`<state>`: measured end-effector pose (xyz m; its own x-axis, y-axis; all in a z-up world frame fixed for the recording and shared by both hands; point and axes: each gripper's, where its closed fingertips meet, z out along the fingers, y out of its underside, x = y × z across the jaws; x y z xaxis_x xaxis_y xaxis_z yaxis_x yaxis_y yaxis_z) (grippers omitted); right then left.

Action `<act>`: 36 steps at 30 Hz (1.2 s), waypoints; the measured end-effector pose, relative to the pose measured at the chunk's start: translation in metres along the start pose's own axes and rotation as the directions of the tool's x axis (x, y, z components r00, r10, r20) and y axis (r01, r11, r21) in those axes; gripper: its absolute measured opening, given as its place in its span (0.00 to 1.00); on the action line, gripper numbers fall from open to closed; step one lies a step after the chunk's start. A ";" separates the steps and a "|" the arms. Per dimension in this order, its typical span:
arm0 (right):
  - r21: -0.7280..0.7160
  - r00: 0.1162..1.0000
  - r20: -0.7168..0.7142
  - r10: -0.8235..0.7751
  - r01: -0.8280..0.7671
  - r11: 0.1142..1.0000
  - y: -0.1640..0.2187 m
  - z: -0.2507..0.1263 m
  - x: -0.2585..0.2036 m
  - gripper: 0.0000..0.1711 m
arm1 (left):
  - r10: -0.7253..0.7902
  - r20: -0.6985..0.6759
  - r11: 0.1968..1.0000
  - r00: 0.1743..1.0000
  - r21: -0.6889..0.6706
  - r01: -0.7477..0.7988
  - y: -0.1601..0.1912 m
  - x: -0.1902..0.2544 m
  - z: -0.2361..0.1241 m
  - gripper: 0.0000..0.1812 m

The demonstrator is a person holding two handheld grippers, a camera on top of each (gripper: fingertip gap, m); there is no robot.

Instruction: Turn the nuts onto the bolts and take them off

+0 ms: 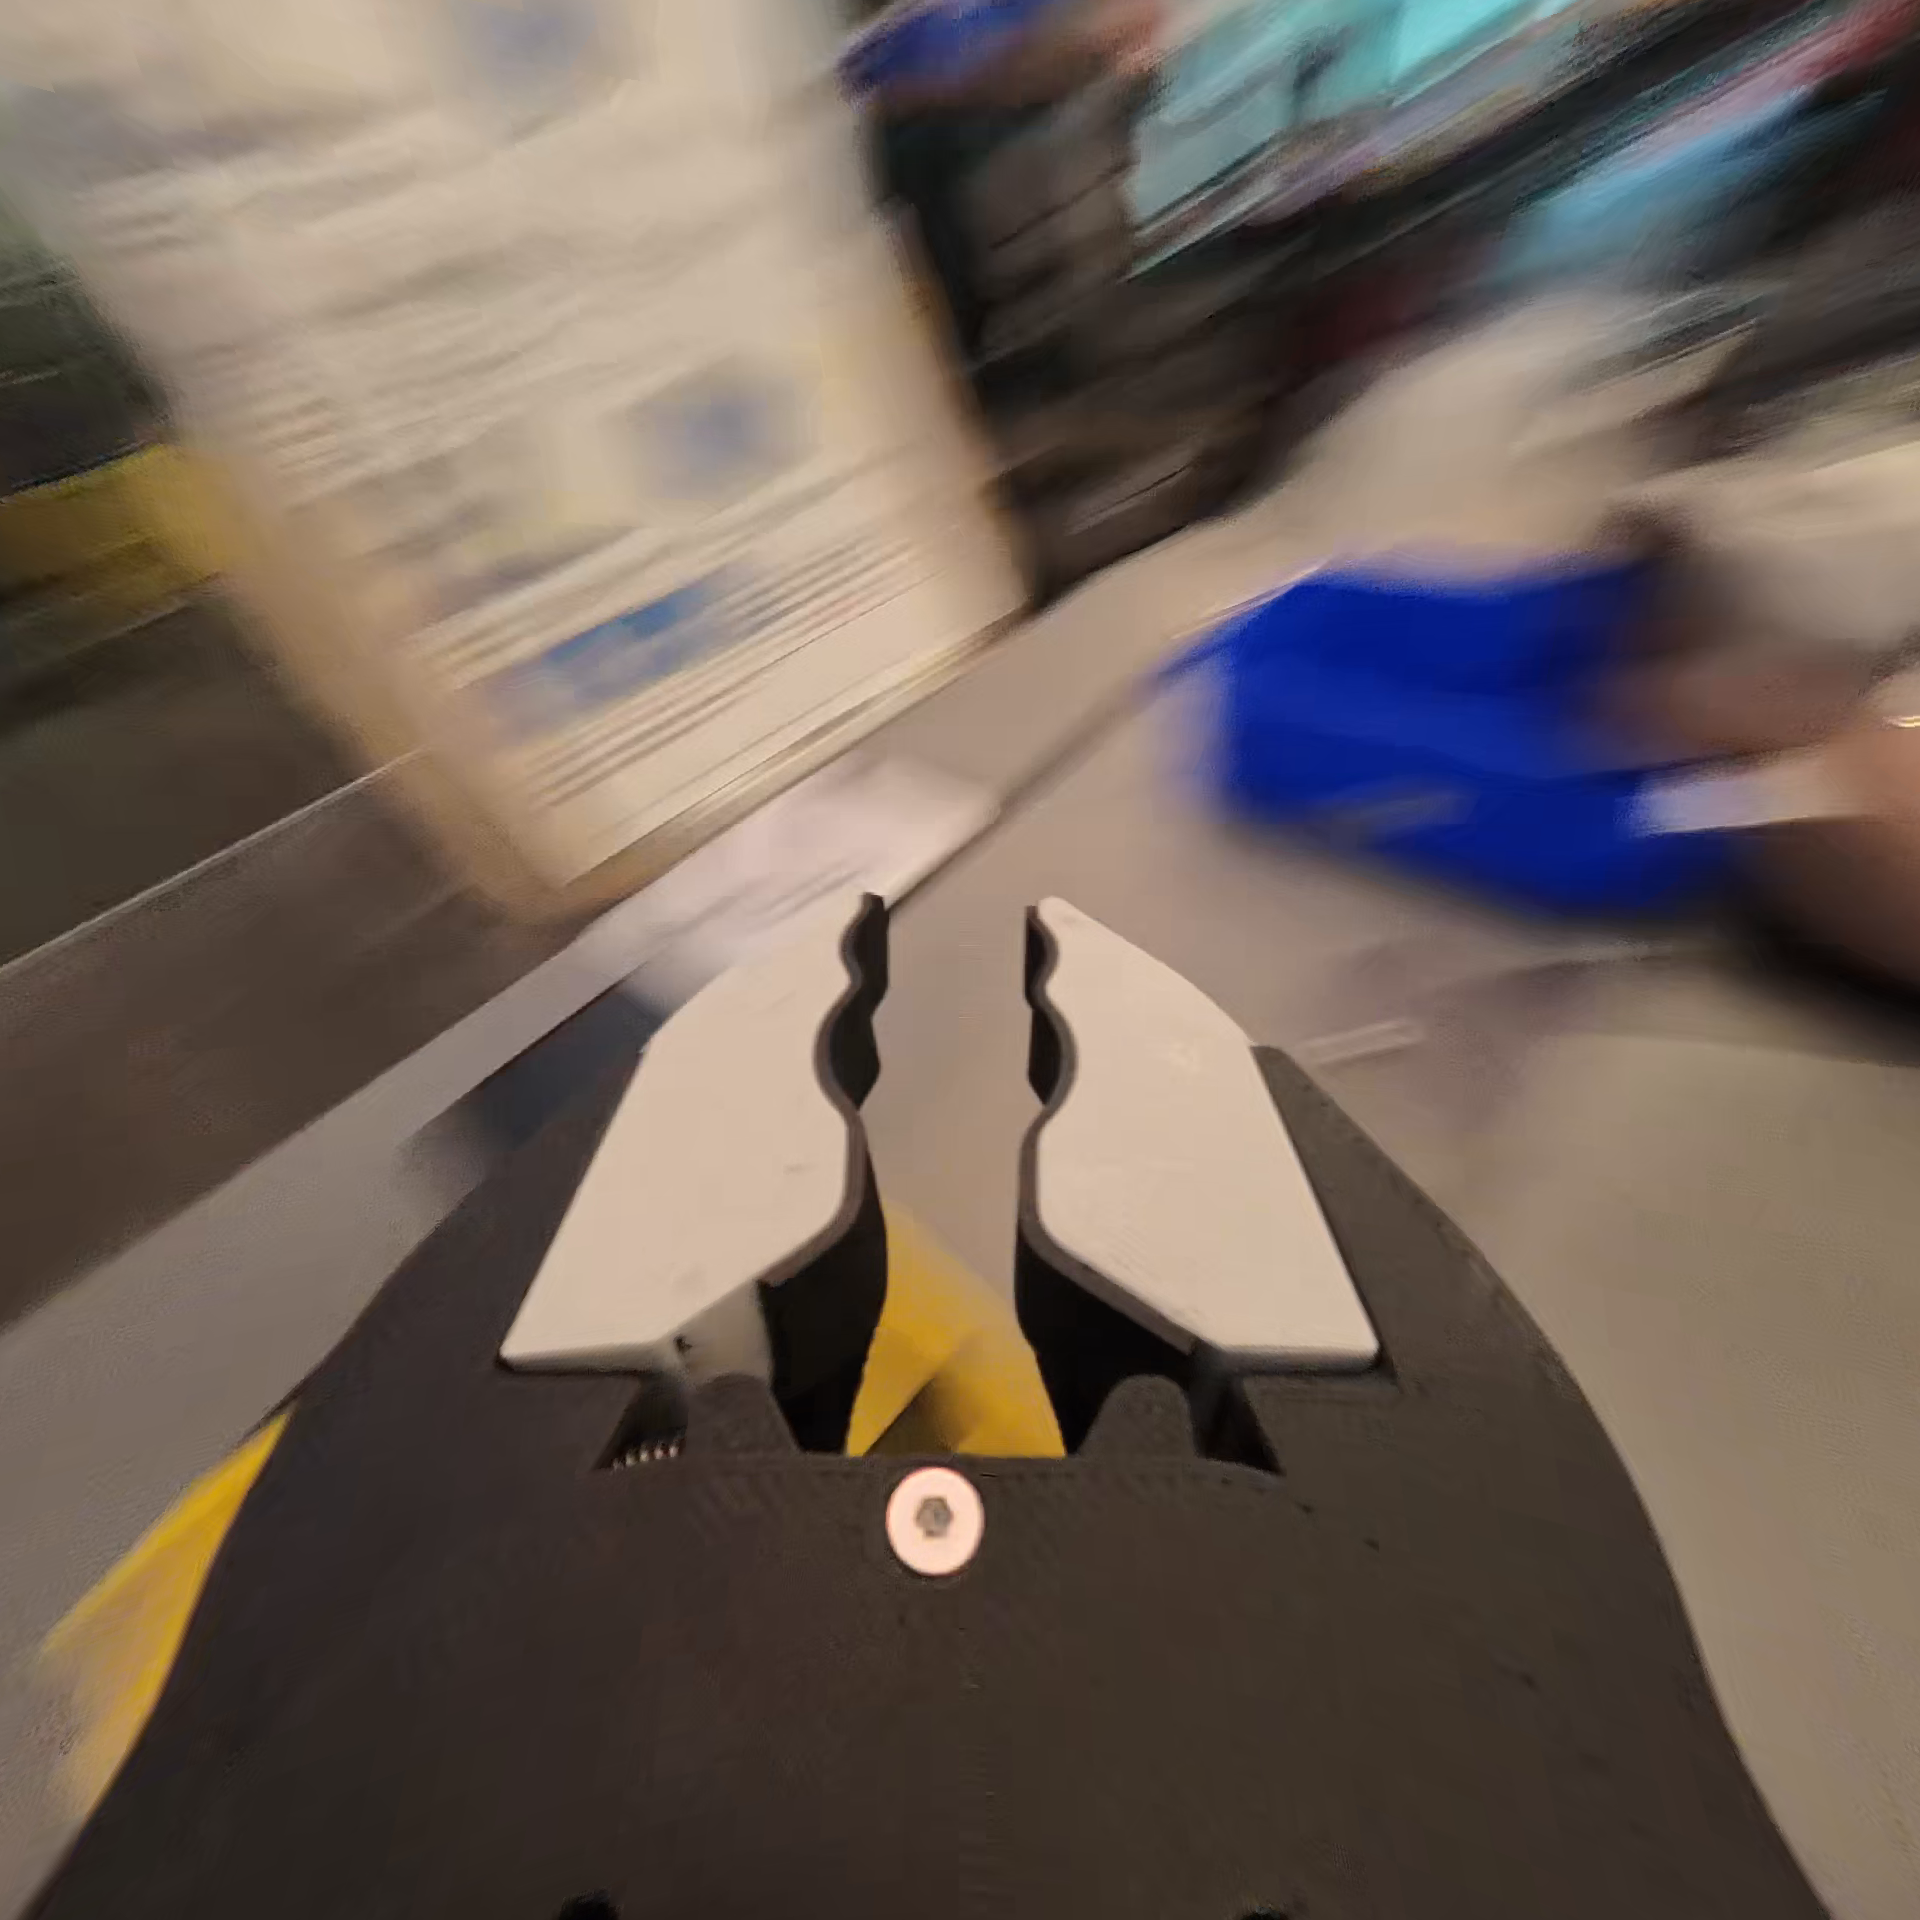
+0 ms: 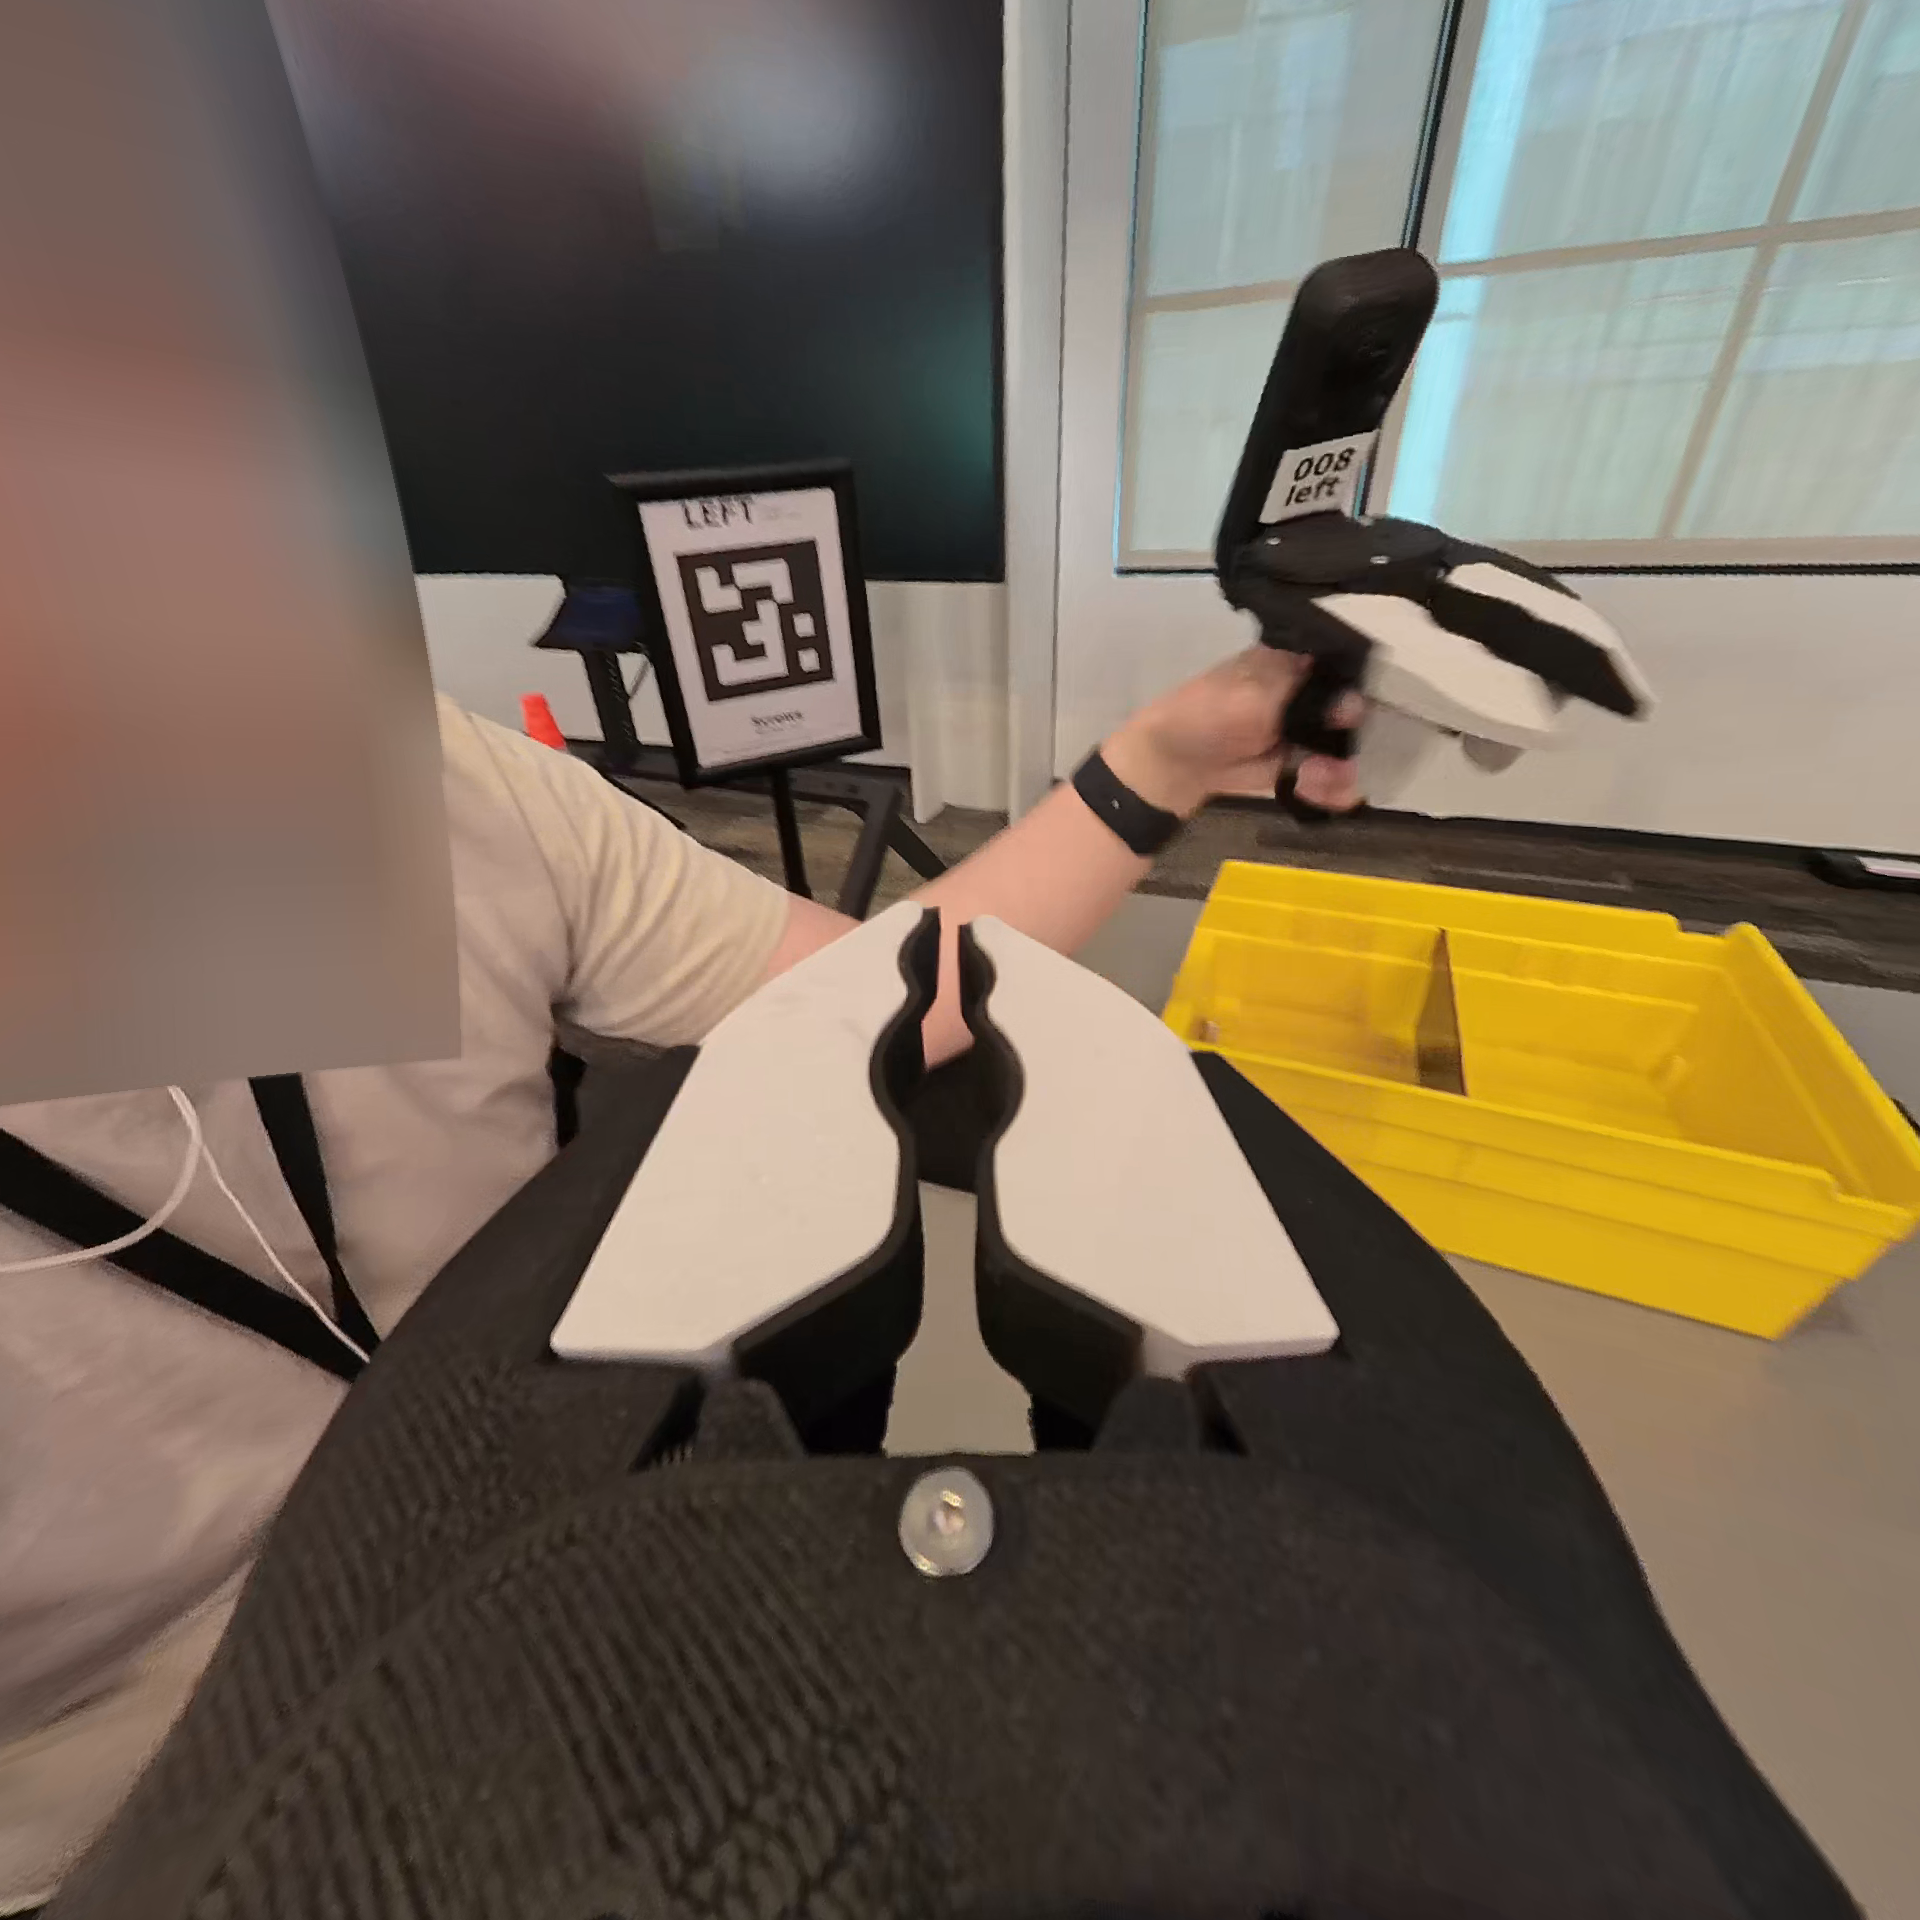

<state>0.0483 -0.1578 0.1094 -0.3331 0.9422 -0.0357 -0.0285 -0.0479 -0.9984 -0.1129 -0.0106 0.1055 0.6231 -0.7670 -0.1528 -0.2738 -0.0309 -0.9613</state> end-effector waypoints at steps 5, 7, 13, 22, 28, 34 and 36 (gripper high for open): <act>-0.056 1.000 -0.030 -0.009 0.007 0.998 0.012 0.002 0.007 0.04 | -0.027 0.287 0.909 0.957 -0.392 0.144 0.093 -0.070 -0.012 0.23; -0.074 0.999 -0.043 -0.006 0.003 0.997 0.017 0.003 0.010 0.04 | -0.043 0.318 0.856 0.947 -0.477 0.199 0.120 -0.080 -0.008 0.22; -0.129 0.995 -0.103 -0.004 -0.010 0.992 0.031 -0.002 0.022 0.05 | -0.137 0.317 0.624 0.938 -0.708 0.331 0.187 -0.076 -0.002 0.22; -0.157 0.987 -0.161 0.018 -0.043 0.987 0.041 -0.018 0.041 0.05 | -0.141 0.206 0.584 0.968 -0.772 0.249 0.207 -0.084 0.024 0.20; -0.192 0.983 -0.184 0.005 -0.041 0.981 0.045 -0.022 0.045 0.05 | -0.101 0.026 0.610 0.994 -0.788 0.083 0.208 -0.078 0.054 0.16; -0.212 0.980 -0.198 -0.027 -0.016 0.977 0.042 -0.026 0.044 0.05 | -0.022 -0.052 0.570 0.998 -0.821 -0.030 0.230 -0.077 0.063 0.17; -0.211 0.979 -0.203 -0.031 -0.013 0.977 0.041 -0.028 0.044 0.05 | -0.038 -0.041 0.570 0.998 -0.821 -0.012 0.235 -0.080 0.066 0.16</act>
<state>0.0590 -0.1094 0.0654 -0.1342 0.9909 -0.0128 0.1757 0.0111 -0.9844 -0.1791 0.0854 -0.1235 0.6024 -0.7910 -0.1067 -0.7655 -0.5347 -0.3579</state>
